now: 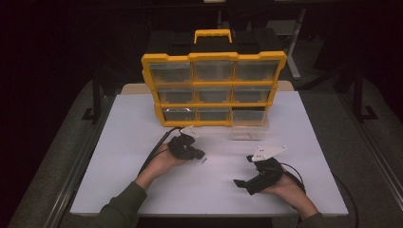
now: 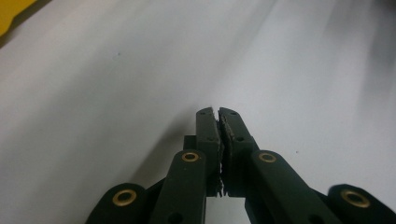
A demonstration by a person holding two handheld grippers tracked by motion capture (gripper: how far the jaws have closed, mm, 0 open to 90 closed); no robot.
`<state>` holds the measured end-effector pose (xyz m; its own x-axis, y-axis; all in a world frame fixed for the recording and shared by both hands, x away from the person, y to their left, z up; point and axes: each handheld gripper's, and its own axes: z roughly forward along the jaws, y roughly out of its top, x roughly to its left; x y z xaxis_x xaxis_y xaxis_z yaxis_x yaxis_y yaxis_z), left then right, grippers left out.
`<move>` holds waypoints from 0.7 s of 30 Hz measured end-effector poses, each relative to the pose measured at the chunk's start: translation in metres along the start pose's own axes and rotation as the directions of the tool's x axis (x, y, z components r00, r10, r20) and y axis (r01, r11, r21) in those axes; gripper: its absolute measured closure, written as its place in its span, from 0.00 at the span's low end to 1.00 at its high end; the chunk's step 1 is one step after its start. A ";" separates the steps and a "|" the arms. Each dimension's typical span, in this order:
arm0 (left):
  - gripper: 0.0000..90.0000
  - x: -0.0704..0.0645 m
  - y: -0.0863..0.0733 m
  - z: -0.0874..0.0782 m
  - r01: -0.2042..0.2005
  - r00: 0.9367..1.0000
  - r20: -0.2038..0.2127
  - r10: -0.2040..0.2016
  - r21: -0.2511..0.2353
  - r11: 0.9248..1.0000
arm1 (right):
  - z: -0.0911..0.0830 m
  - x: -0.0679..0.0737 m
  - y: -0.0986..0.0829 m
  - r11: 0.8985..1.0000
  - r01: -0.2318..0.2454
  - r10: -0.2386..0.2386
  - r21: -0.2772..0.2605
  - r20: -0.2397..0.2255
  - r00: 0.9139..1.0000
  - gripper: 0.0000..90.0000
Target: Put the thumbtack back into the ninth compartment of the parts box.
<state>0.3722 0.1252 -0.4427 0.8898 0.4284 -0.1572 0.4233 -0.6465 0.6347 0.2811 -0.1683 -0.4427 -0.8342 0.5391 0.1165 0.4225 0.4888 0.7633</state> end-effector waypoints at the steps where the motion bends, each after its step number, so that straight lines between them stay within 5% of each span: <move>1: 0.97 0.000 0.000 -0.001 0.006 1.000 0.002 -0.006 -0.005 1.000 | 0.000 0.000 0.000 1.000 0.000 0.000 0.000 0.000 1.000 0.00; 21: 0.97 0.001 0.032 -0.017 -0.014 0.999 0.034 0.015 -0.029 0.999 | -0.001 0.000 0.000 1.000 -0.004 0.004 -0.005 -0.002 1.000 0.00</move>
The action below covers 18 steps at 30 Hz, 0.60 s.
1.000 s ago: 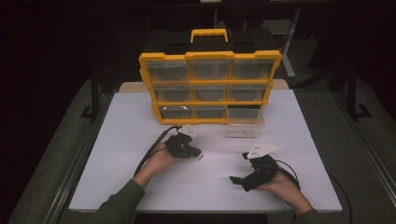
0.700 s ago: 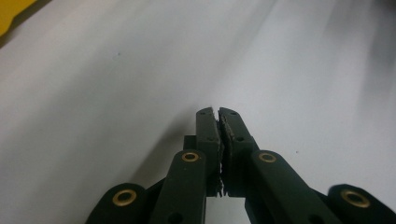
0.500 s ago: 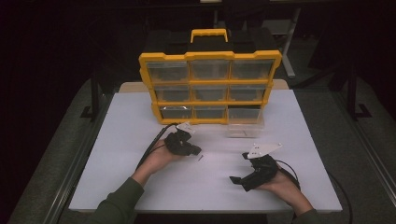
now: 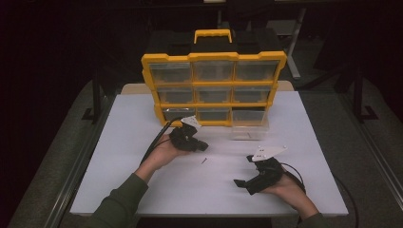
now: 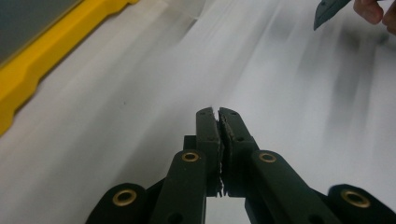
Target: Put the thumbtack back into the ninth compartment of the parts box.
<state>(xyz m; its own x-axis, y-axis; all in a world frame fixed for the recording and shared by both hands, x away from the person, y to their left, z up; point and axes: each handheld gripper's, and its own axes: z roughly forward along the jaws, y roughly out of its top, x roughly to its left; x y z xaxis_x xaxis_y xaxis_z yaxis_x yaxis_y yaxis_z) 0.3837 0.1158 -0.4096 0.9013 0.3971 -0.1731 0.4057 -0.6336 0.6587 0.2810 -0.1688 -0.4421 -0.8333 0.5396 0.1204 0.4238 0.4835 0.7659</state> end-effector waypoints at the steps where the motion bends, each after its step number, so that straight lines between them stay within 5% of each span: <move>1: 0.97 0.000 0.003 -0.002 -0.003 1.000 -0.001 0.003 -0.001 1.000 | 0.000 0.000 0.000 1.000 0.000 0.000 0.000 -0.001 1.000 0.00; 18: 0.97 0.001 0.034 -0.010 -0.028 1.000 0.011 0.028 -0.021 0.999 | -0.001 0.000 0.000 1.000 0.000 0.000 -0.003 0.000 1.000 0.00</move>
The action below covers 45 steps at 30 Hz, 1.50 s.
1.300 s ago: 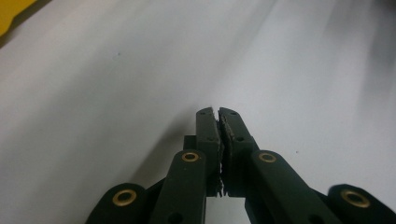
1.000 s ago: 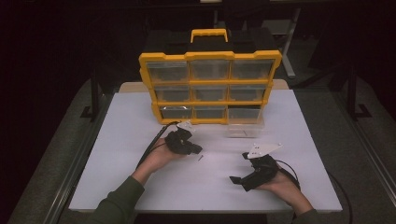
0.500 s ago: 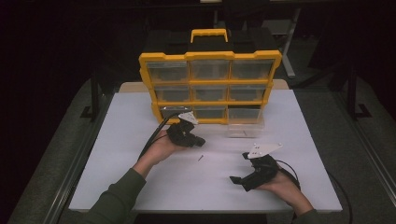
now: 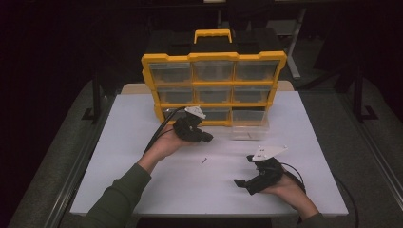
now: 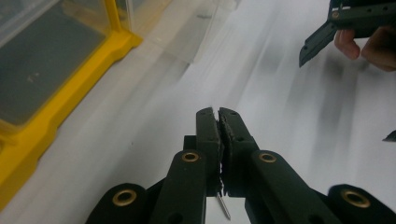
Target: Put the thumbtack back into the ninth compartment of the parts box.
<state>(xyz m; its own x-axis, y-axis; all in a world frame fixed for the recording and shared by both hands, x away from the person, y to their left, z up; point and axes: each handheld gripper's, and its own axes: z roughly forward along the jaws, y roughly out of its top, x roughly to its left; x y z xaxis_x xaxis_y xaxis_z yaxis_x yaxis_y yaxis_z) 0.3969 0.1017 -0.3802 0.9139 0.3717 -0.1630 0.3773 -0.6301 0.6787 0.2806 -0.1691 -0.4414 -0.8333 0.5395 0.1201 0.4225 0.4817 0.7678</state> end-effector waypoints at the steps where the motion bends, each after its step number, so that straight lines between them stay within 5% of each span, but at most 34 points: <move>1: 0.97 0.000 0.002 0.000 0.000 1.000 0.002 0.000 -0.004 1.000 | 0.000 0.000 0.000 1.000 -0.001 0.001 0.000 0.000 1.000 0.00; 23: 0.97 0.000 0.047 -0.007 -0.054 0.999 0.005 0.054 -0.019 0.998 | 0.000 0.000 0.000 1.000 -0.004 0.004 0.000 0.000 1.000 0.00; 45: 0.97 0.001 0.092 0.016 -0.093 0.996 0.002 0.093 -0.015 0.996 | -0.001 0.001 0.000 1.000 -0.004 0.004 -0.005 -0.003 1.000 0.00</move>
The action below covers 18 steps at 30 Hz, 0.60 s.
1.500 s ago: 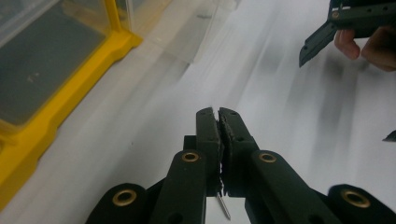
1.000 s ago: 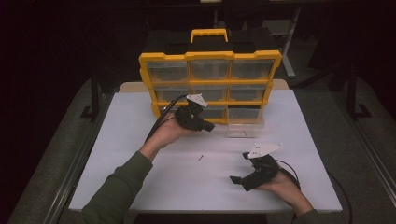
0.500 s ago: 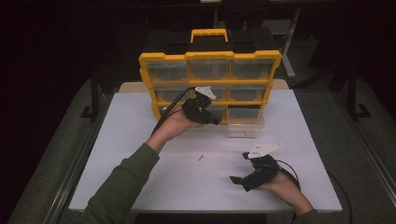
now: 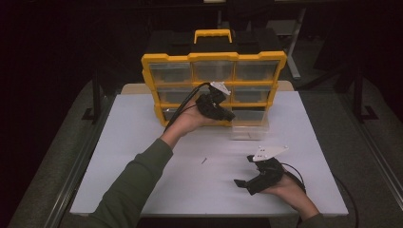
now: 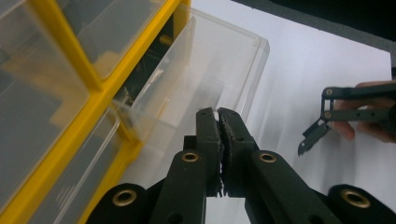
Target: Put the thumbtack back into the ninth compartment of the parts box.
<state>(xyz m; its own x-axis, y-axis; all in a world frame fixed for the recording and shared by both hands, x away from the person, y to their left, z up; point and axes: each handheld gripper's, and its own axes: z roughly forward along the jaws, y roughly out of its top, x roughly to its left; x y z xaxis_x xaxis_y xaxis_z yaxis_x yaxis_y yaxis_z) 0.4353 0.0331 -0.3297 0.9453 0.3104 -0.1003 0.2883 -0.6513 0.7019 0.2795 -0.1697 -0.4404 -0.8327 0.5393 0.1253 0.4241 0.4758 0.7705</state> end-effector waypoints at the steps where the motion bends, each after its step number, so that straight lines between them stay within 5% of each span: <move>1: 0.97 0.000 0.002 0.002 0.001 1.000 0.001 -0.001 -0.002 1.000 | 0.000 0.000 0.000 1.000 0.001 -0.001 0.000 -0.001 1.000 0.00; 18: 0.97 0.008 0.011 0.032 0.006 1.000 0.017 -0.006 0.003 1.000 | 0.000 0.001 -0.001 1.000 -0.001 0.001 -0.001 -0.005 1.000 0.00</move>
<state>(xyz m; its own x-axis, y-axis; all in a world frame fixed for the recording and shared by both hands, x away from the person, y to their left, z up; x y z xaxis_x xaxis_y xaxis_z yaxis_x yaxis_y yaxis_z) 0.4507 0.0061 -0.3457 0.9459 0.3028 -0.1163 0.2945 -0.6516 0.6990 0.2783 -0.1699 -0.4409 -0.8340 0.5364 0.1292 0.4248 0.4748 0.7708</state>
